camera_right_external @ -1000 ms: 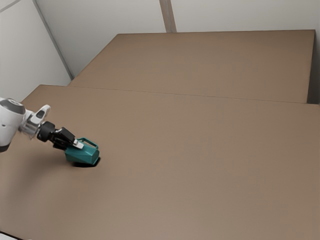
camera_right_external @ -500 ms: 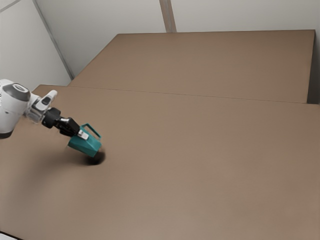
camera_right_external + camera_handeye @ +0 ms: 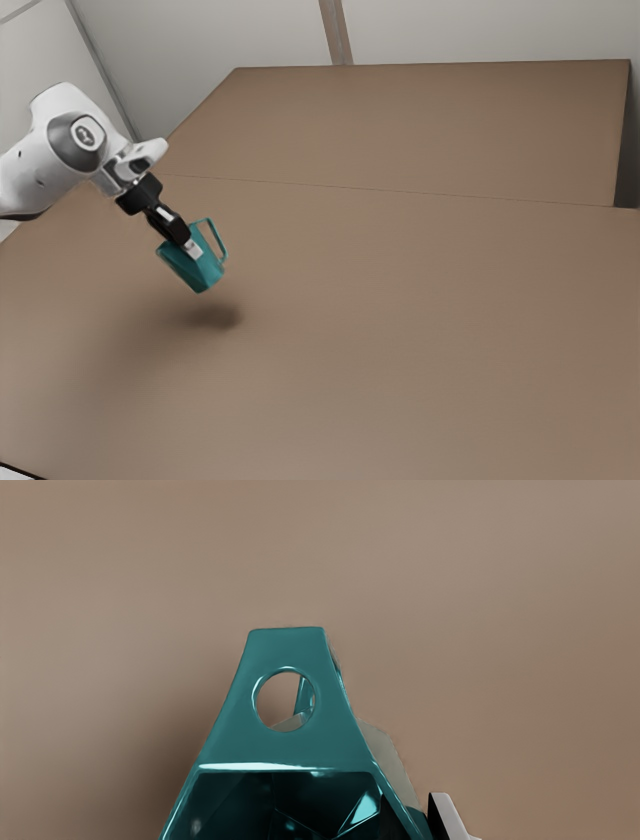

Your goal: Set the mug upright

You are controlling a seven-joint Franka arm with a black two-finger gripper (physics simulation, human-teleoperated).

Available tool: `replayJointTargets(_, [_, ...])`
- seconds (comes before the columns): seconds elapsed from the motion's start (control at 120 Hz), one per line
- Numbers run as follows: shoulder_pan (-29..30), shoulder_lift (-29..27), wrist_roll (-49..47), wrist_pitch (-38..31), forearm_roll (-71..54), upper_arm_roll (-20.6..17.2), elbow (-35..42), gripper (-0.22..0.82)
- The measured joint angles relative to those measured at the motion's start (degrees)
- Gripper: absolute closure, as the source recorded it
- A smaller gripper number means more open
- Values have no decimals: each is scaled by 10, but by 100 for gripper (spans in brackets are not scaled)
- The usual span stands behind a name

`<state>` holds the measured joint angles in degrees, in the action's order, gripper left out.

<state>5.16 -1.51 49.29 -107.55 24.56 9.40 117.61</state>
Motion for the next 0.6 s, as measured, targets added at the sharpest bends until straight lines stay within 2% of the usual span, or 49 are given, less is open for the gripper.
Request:
replayJointTargets(0.108, [-22,-24,-28,-9,-52,0,13,77])
replayJointTargets(0.425, [-36,-89,-109,-53,-142,-11,90,77])
replayJointTargets(0.6, [-40,-101,-152,-88,-171,-34,124,77])
